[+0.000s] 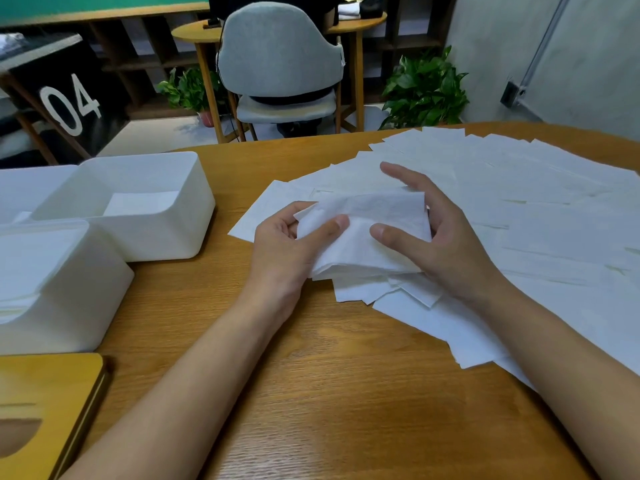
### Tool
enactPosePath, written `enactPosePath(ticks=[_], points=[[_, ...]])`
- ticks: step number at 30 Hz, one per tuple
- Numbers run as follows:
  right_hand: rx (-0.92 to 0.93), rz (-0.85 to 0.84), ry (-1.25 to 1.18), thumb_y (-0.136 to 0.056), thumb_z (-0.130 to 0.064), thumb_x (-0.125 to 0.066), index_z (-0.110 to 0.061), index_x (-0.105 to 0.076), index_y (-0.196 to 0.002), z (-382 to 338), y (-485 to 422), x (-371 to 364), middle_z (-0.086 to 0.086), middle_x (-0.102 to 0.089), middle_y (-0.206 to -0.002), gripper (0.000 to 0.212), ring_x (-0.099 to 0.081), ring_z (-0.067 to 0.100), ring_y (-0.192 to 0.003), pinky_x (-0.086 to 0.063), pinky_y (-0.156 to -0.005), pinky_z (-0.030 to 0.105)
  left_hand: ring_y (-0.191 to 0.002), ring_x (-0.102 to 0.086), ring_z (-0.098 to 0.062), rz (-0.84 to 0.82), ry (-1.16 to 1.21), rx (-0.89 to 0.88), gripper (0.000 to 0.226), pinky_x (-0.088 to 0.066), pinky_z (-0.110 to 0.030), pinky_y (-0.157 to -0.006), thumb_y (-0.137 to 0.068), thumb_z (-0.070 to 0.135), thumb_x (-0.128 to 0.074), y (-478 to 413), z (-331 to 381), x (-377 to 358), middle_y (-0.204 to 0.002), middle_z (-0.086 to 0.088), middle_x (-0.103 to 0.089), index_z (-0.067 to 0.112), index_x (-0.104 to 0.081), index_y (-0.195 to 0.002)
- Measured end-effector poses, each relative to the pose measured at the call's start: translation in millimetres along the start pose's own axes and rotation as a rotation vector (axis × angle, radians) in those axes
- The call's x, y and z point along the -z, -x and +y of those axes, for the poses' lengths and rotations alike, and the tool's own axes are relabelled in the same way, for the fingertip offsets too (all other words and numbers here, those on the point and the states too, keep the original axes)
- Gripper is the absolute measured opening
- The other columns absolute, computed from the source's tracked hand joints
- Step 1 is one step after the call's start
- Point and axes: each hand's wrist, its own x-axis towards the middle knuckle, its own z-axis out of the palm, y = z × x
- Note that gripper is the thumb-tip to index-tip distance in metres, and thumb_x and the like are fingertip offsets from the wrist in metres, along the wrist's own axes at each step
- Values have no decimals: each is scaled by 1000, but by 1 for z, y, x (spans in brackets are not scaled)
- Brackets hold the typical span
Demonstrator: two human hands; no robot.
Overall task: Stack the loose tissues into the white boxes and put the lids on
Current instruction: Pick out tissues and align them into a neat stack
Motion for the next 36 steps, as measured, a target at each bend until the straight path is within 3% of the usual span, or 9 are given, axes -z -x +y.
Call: enactPosePath(ticks=[2,8,12,18,22,25,30,34,36], points=[[8,-13,1,-94,-23,-76,-39,-44,-152,1,0,0,-12,-54,-150,68,-59,12,-131,-55,-105,36,-102,-77,-33,-4,51,21,32,-63,-42,-91,-87,6,-82,-1,1,-1,-110,-15,-79,3,-71,-118],[27,-2,75,-97,-16,-73,-36,-39,-155,-1,0,-1,-22,-43,-156,70,-46,-10,-135,-43,-107,13,-101,-78,-28,-36,-40,23,37,-62,-38,-87,-86,11,-84,1,-1,-2,-110,-10,-80,6,-70,-120],[34,7,84,-100,-12,-69,-38,-39,-155,2,-1,-1,-19,-42,-158,68,-47,5,-142,-45,-117,40,-97,-78,-27,6,-113,-15,38,-63,-42,-86,-85,15,-87,0,-1,0,-106,-10,-80,7,-70,-118],[64,68,16,-98,-6,-70,-34,-39,-155,0,-3,3,-17,-48,-153,70,-56,9,-134,-54,-108,40,-94,-63,1,157,-355,-197,35,-49,-8,-77,-90,28,-82,0,1,2,-113,11,-66,26,-67,-121],[4,57,-145,-98,-1,-68,-33,-39,-149,-3,-2,6,-9,-67,-128,67,-72,18,-110,-63,-85,34,-102,-72,-6,-61,-181,-81,45,-58,-24,-82,-95,27,-76,3,9,1,-116,8,-74,33,-59,-137],[-41,48,-96,-98,-7,-70,-38,-37,-147,-1,-3,5,-6,-66,-130,67,-73,18,-108,-64,-84,36,-87,-73,0,-86,-262,-135,49,-56,-18,-68,-98,12,-73,4,7,1,-98,35,-72,27,-55,-141],[-81,-100,-81,-97,-13,-69,-28,-76,-123,-4,-3,10,-8,-76,-120,31,-70,10,-112,-53,-87,20,-86,-68,7,-43,-343,-223,48,-51,-11,-67,-99,6,-71,3,6,4,-113,15,-69,24,-55,-141],[-110,3,61,-97,-4,-68,-30,-81,-114,3,-4,13,-17,-75,-121,33,-66,0,-117,-52,-99,21,-114,-60,0,-19,-540,-403,56,-54,-21,-90,-94,16,-78,2,-3,2,-129,15,-59,29,-49,-141],[-120,82,94,-96,-3,-67,-31,-81,-113,6,-6,14,-21,-75,-120,36,-64,-5,-117,-50,-101,18,-112,-54,-2,-10,-737,-577,51,-43,-13,-88,-87,21,-85,1,-6,3,-125,12,-56,24,-57,-130]])
